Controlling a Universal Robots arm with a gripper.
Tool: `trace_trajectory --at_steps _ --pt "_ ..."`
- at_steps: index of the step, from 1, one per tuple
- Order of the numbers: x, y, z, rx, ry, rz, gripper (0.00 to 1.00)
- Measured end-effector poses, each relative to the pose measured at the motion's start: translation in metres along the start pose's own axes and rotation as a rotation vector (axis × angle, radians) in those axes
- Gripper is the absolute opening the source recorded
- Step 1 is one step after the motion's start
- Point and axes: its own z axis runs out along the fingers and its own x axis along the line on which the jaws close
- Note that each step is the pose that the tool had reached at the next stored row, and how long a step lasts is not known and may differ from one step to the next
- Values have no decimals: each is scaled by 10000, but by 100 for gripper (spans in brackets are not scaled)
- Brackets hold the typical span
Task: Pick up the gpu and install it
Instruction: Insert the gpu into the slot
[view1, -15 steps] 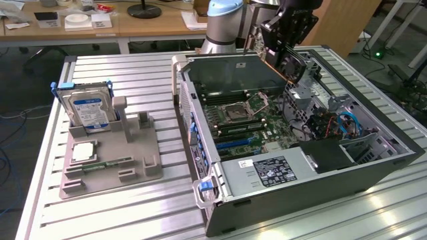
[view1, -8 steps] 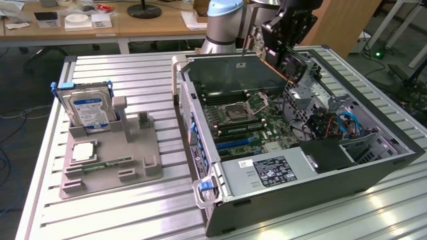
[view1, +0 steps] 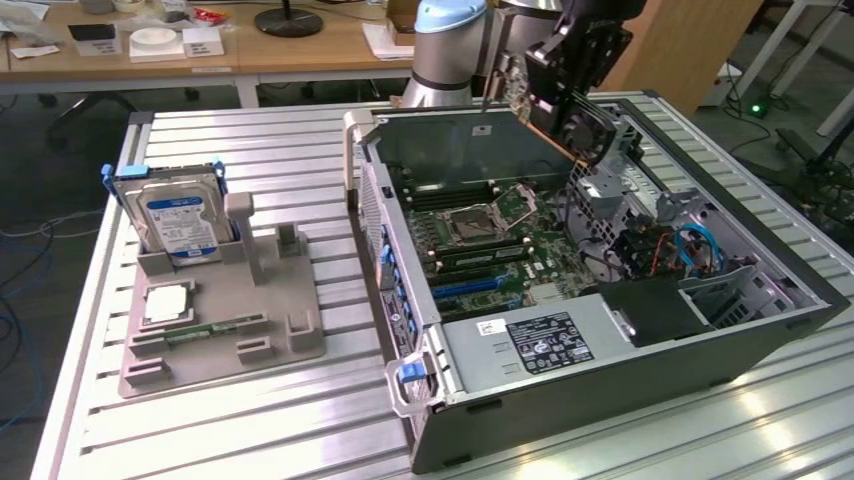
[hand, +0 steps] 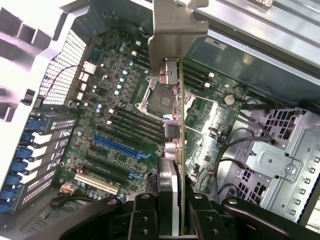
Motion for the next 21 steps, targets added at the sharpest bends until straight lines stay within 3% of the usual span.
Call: trace_trajectory --at_steps 21 --pt "4 -9 1 -32 26 -1250 28"
